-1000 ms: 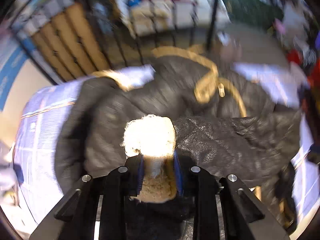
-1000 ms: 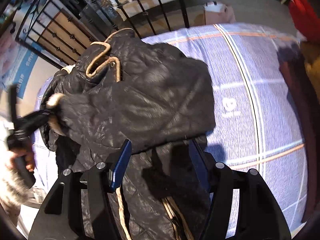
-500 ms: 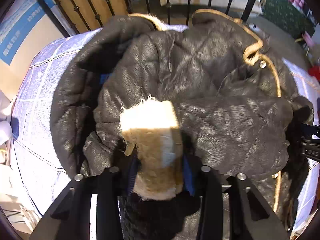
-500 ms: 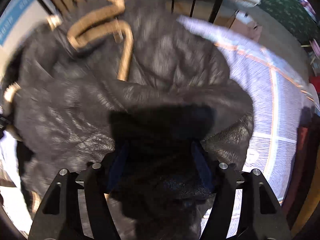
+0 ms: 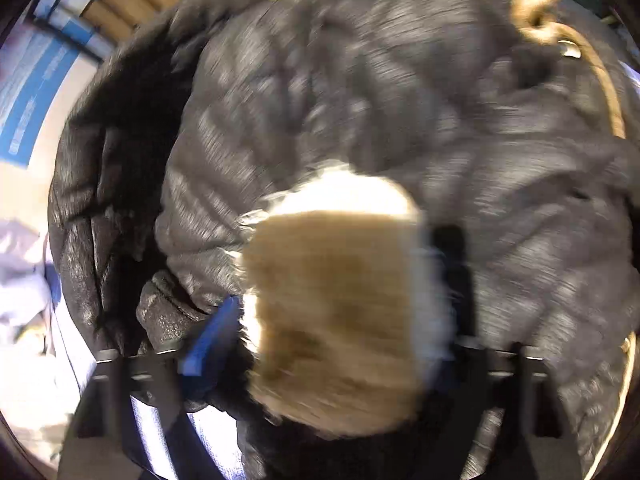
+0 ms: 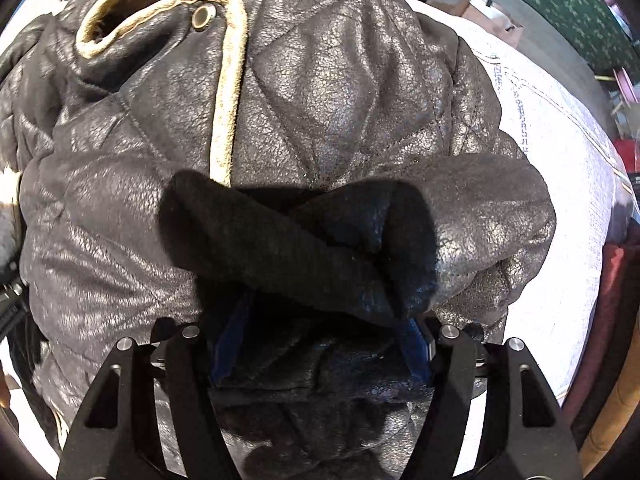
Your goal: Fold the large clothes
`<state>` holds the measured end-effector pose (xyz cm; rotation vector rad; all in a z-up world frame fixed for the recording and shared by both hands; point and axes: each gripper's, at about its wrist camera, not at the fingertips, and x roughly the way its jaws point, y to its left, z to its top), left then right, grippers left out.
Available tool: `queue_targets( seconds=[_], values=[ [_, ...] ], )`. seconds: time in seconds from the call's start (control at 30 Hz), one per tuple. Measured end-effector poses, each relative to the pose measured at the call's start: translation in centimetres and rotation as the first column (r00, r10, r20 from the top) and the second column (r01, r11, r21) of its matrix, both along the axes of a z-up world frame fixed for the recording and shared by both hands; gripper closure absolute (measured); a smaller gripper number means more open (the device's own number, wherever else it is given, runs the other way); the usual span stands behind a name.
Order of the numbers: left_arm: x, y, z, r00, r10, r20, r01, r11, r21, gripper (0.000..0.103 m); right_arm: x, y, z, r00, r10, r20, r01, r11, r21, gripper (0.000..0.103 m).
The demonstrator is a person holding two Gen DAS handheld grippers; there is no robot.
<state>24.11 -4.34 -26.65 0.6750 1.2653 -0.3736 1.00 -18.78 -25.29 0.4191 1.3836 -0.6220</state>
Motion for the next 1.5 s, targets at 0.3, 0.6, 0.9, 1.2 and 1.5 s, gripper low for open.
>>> queue_targets(
  seconds=[0.3,0.6,0.9,1.2,1.5],
  values=[
    [1.8,1.7,1.0,0.996,0.019,-0.086,-0.027,0.995,-0.101,0.005,-0.6,0.4,0.6,0.996,-0.042,0.077,0.043,0.999,-0.021,0.035],
    [-1.7,7.0,7.7,0.999,0.015,0.037,-0.005,0.966,-0.259,0.006,-4.0,2.0,6.2,0.969,-0.104,0.224,0.106,0.994,0.001,0.027],
    [2.5,7.0,11.3,0.985,-0.174,-0.002,0.168,0.951,-0.26,0.008,-10.9,7.3,7.1,0.956,-0.122,0.267,0.104,0.991,0.081,0.027],
    [10.5,5.7,13.8,0.976,-0.172,0.132,0.201,0.945,-0.259,0.01,-15.1,9.3,7.1,0.933,-0.24,0.269,0.209,0.968,0.139,0.027],
    [18.2,-1.9,4.6,0.98,-0.193,0.049,0.189,0.98,0.063,0.033,-16.5,10.3,9.0,0.905,-0.311,0.291,0.279,0.949,0.147,0.027]
  ],
)
